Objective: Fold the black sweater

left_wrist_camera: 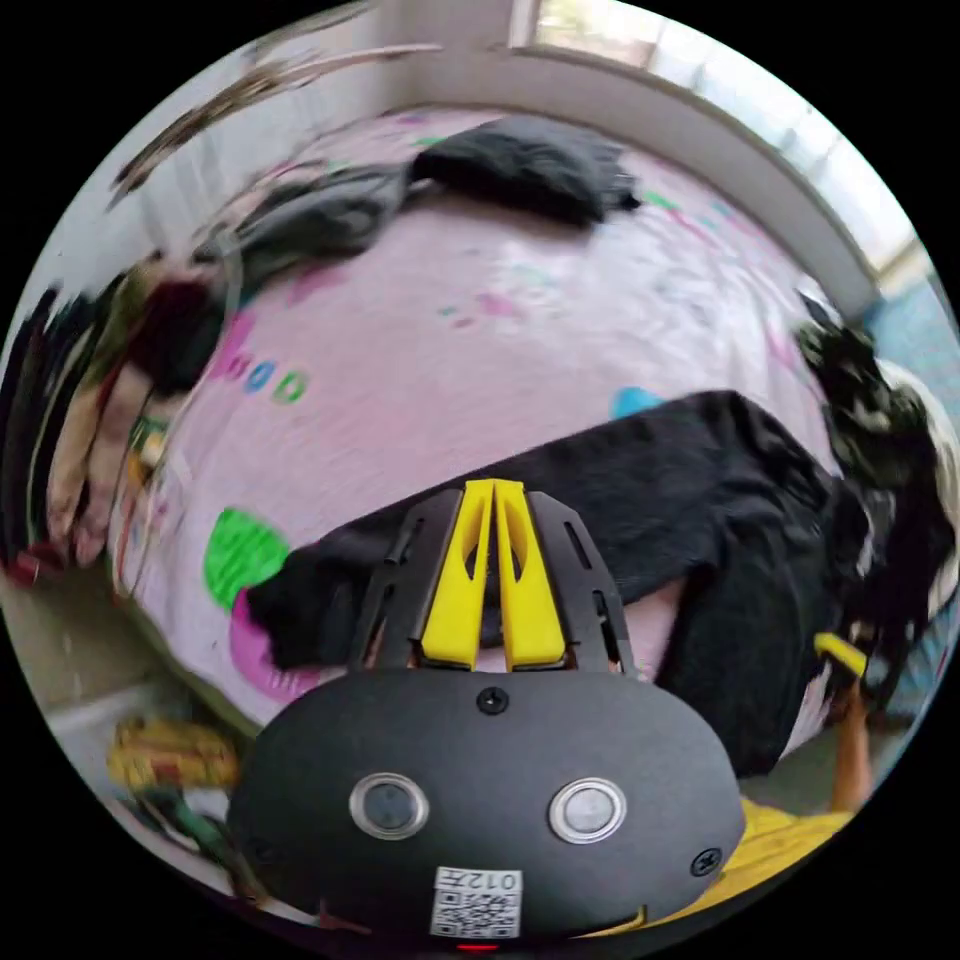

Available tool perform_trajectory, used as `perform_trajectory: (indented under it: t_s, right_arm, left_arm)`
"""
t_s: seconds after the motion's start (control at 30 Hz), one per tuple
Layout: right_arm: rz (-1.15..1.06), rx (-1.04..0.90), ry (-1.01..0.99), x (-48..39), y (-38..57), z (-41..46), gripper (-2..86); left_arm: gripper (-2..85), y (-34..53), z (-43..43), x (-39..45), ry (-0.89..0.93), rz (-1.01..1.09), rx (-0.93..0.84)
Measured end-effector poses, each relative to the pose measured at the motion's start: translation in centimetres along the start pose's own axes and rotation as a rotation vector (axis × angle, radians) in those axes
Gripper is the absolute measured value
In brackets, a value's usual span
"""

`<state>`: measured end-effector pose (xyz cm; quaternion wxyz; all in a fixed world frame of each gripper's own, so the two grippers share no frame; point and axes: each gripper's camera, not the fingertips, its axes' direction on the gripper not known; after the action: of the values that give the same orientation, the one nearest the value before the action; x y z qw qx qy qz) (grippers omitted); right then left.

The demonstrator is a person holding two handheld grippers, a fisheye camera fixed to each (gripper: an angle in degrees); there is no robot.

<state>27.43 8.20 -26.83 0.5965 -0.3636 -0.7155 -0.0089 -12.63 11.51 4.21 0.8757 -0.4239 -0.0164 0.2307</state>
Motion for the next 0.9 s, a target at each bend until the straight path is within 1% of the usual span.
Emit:
perform_trajectory:
  t_s: [0.07,0.1,0.13,0.17,0.27,0.4,0.5,0.6,0.67,0.73,0.8,0.9]
  right_arm:
    - [-0.031,0.056,0.061,1.0,-2.9,-1.2,2.4]
    - [-0.066,0.088,0.114,1.4,-4.8,-1.7,2.7]
    - [-0.097,0.114,0.173,1.8,-6.6,-2.0,3.0]
    - [-0.110,0.125,0.201,2.0,-7.5,-2.1,3.2]
    - [-0.173,0.138,0.266,2.9,-11.6,-1.5,4.6]
    - [-0.260,0.095,0.309,3.6,-15.9,0.5,6.9]
    - [-0.302,0.061,0.285,4.2,-17.8,1.4,8.1]
    - [-0.318,0.014,0.265,5.1,-19.2,2.0,8.6]
    - [-0.313,0.002,0.274,5.8,-20.0,2.2,8.1]
    - [-0.327,-0.034,0.272,6.6,-21.2,2.1,5.4]
    - [-0.349,-0.046,0.291,6.9,-22.3,1.4,3.8]
    - [-0.328,0.023,0.249,8.3,-25.2,-1.9,2.8]
  left_arm:
    - [0.6,-1.7,-0.8,7.2,0.118,0.232,0.061]
    - [0.8,-2.1,-0.9,9.1,0.142,0.299,0.063]
    - [1.0,-2.9,-1.0,13.0,0.163,0.424,0.066]
    - [1.6,-3.6,-1.0,16.6,0.156,0.530,0.072]
    - [3.7,-5.3,0.0,23.8,0.129,0.691,0.046]
    - [6.4,-8.0,1.8,29.4,0.105,0.751,-0.040]
    - [7.3,-9.6,2.4,32.1,0.083,0.792,-0.066]
    - [6.7,-10.6,3.0,33.8,0.057,0.850,-0.103]
    - [4.9,-11.2,3.5,34.5,0.009,0.866,-0.115]
    - [3.5,-11.6,3.4,34.7,0.003,0.882,-0.111]
    - [2.2,-12.3,3.1,34.8,0.009,0.880,-0.120]
    - [1.0,-15.2,1.2,33.8,0.094,0.775,-0.071]
